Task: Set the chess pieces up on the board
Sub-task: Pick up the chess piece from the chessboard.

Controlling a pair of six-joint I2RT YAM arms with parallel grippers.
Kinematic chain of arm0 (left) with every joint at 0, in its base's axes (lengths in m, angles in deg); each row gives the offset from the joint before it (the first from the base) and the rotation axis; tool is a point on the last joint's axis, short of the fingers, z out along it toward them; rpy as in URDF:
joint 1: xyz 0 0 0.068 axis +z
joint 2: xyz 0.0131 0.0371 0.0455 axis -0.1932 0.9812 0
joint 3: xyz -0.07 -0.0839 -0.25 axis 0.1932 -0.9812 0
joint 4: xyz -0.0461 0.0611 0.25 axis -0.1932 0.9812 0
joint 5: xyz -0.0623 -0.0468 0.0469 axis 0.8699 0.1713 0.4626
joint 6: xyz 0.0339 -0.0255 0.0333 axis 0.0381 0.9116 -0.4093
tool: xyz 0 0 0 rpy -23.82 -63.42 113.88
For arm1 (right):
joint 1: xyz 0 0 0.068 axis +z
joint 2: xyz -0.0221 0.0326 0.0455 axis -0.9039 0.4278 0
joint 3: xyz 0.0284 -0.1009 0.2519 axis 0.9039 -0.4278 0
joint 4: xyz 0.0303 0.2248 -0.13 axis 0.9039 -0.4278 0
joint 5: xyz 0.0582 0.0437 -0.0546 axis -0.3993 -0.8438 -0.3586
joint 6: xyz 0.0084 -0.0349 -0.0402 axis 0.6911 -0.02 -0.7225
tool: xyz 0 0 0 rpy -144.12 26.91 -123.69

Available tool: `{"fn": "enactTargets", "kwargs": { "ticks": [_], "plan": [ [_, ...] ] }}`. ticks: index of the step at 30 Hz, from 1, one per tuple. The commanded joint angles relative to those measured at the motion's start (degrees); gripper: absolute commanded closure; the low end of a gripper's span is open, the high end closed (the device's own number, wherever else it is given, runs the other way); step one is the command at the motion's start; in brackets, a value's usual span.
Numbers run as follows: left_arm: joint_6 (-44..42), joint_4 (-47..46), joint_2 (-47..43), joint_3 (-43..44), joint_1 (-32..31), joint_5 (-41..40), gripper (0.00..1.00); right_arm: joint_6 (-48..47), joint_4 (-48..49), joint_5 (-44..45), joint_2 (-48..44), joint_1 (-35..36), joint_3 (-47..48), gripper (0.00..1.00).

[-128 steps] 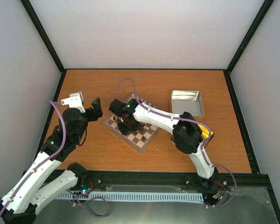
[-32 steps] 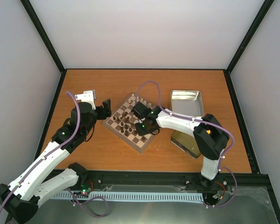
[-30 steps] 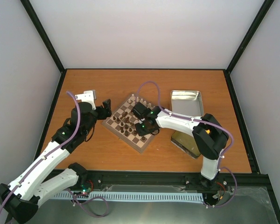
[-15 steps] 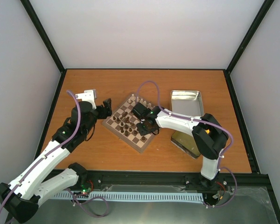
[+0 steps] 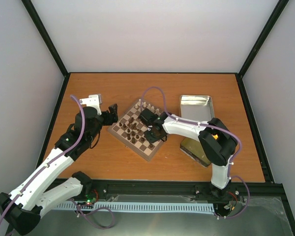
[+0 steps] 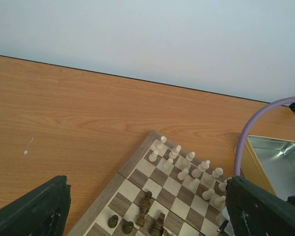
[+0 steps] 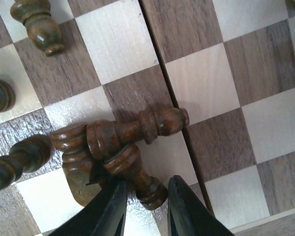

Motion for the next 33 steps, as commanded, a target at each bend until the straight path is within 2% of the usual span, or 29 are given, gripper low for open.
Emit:
{"fn": "enactTargets", "kwargs": {
  "ticks": [1, 8, 20, 27, 33],
  "plan": [
    [-0.07, -1.29, -0.57, 1.69, 0.3, 0.28, 0.13, -2.77, 2.35, -0.63, -0.33, -1.07, -1.69, 0.75],
    [-0.01, -1.49, -0.22, 1.93, 0.35, 0.68, 0.13, -4.52, 4.17, -1.17, -1.18, -1.9, -3.46, 0.88],
    [2.34, -1.55, 0.16, 0.78, 0.31, 4.28, 0.13, -5.83, 13.02, -1.76, -9.79, -1.86, -8.97, 0.92],
    [7.82, -3.33, 1.75, -2.87, 0.37, 14.47, 0.13, -4.86, 21.95, -2.21, -15.84, -1.86, -15.11, 0.92],
    [11.07, -7.95, 3.98, -6.11, 0.31, 25.41, 0.13, -4.45, 25.4, -2.31, -19.01, -1.86, -17.81, 0.92]
  ]
}}
